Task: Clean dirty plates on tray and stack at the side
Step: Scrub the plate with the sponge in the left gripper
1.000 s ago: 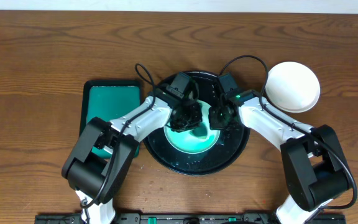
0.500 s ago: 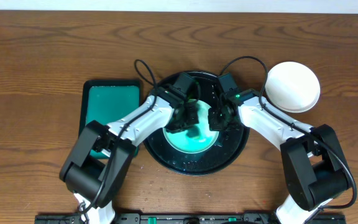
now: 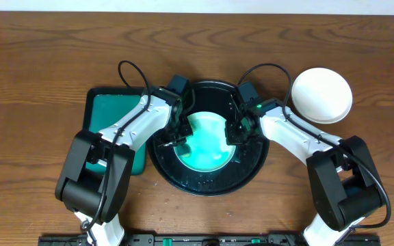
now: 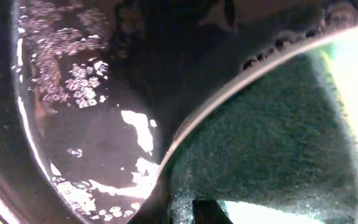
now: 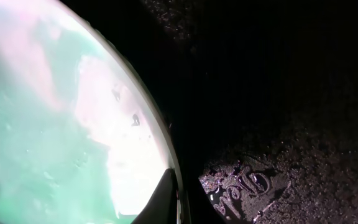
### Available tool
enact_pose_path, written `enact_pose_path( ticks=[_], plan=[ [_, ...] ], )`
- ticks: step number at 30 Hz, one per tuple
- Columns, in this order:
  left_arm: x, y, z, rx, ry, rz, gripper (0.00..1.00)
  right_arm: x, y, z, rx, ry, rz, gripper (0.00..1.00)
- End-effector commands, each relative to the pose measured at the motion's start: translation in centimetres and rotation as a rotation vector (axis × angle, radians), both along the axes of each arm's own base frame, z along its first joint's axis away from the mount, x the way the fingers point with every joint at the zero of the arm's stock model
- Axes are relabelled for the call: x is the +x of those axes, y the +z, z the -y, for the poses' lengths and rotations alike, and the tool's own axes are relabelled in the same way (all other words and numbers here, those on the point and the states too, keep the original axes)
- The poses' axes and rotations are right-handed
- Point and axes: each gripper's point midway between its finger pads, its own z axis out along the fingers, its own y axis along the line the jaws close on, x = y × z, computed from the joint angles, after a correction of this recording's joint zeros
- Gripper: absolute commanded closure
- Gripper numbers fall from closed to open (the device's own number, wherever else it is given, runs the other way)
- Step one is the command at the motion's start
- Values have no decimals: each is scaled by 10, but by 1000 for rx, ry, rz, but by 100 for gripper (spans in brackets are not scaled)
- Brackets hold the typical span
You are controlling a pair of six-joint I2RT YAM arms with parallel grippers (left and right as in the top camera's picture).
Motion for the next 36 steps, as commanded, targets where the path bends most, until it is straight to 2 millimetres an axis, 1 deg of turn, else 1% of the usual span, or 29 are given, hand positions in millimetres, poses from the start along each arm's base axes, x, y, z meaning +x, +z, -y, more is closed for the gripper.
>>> enact_pose_path(
  ticks=[1, 6, 11, 14, 18, 21, 23, 25, 28, 31, 33, 36],
  plan=[
    [-41, -22, 0, -21, -147, -151, 93, -15, -20, 7, -52, 6, -59, 99],
    [-59, -12, 55, -250, -286, -166, 93, -16, -20, 7, -55, 6, -64, 99],
    [-70, -8, 87, -328, -362, -146, 93, -18, -20, 8, -58, 6, -71, 99],
    [-71, -6, 103, -371, -395, -121, 93, -19, -20, 9, -61, 6, -78, 99],
    [-61, -5, 121, -411, -384, -60, 92, -22, -20, 10, -65, 6, -86, 99],
    [-41, -2, 136, -455, -363, 26, 93, -23, -20, 11, -68, 6, -92, 99],
    [-30, -1, 141, -465, -339, 70, 93, -24, -20, 11, -68, 6, -98, 99],
    [-18, -2, 140, -442, -305, 108, 93, -26, -20, 11, -69, 7, -104, 99],
    [3, -10, 121, -330, -235, 173, 93, -29, -20, 10, -62, 8, -119, 99],
    [23, -16, 98, -230, -173, 229, 93, -31, -20, 11, -65, 8, -126, 99],
    [39, -19, 78, -158, -122, 268, 93, -32, -20, 12, -68, 8, -132, 99],
    [57, -20, 51, -89, -48, 303, 93, -33, -20, 12, -70, 8, -136, 99]
  ],
)
